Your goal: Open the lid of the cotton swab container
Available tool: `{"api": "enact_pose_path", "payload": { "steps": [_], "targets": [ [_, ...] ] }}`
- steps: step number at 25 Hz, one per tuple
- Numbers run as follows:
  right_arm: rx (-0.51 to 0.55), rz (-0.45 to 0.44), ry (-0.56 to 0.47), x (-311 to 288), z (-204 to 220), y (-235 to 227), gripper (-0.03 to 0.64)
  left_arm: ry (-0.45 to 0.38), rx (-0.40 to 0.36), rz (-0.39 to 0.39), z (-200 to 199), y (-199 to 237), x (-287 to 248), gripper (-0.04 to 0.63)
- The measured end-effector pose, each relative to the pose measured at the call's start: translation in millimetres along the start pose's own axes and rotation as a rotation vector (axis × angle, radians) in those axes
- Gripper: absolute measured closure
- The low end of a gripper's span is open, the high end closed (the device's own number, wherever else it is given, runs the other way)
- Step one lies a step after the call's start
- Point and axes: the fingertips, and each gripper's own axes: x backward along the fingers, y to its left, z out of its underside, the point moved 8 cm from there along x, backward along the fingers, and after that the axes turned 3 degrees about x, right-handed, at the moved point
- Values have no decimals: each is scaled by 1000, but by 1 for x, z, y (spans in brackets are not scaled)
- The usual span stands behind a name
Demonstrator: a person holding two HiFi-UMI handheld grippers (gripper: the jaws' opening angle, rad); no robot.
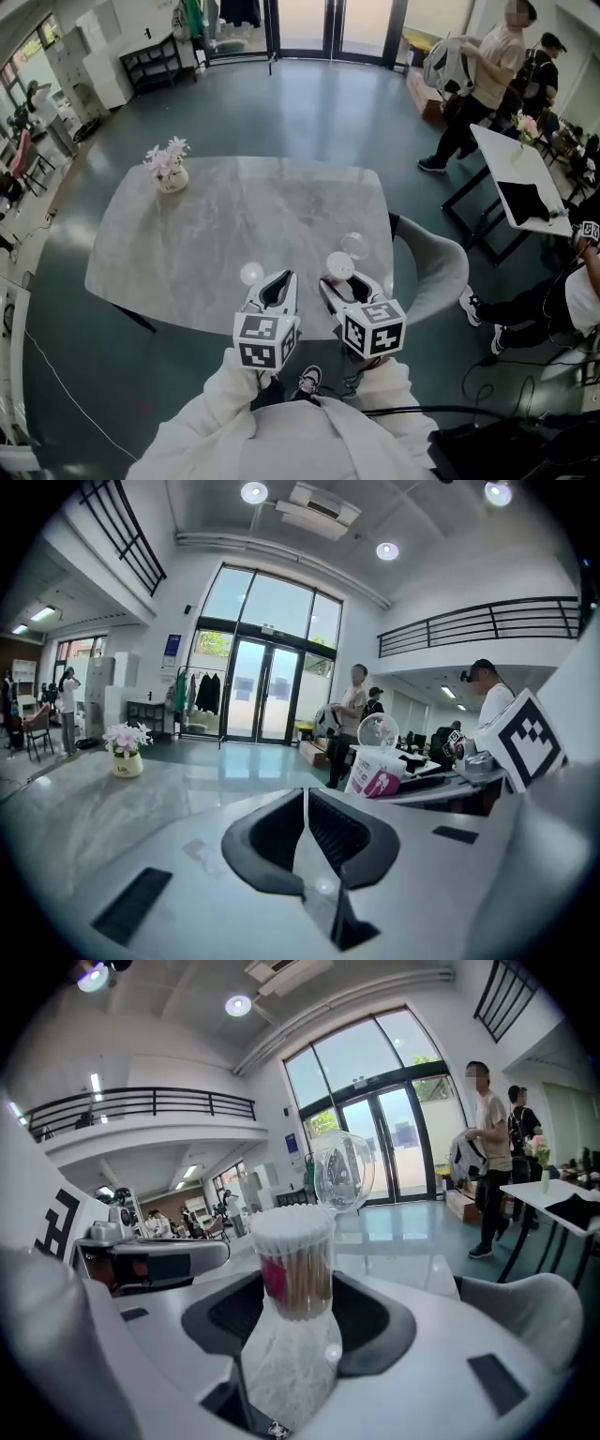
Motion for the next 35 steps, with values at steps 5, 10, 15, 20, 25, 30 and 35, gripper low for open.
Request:
{"api": "enact_pose_path", "payload": {
  "steps": [5,10,15,20,25,30,35],
  "targets": [
    [-1,-7,-6,-4,-3,8,334,-16,2,-17,-3,7,3,574],
    [-4,3,6,-6,-3,24,334,-19,-1,-14,-4,16,6,574],
    [-9,30,-2,-10,-5,41,334,-28,-7,15,-9,29,8,574],
    [-24,61,-17,-11,-9,53,334,-44,6,39,-13,45,7,574],
    [-6,76,-9,-15,-15,61,334,-43,13,56,-19,56,7,574],
    [26,98,-7,-19,-19,62,334,-52,10,64,-23,57,4,574],
    [37,103,-20,-19,-24,63,336,-57,0,61,-27,58,6,574]
  ]
}}
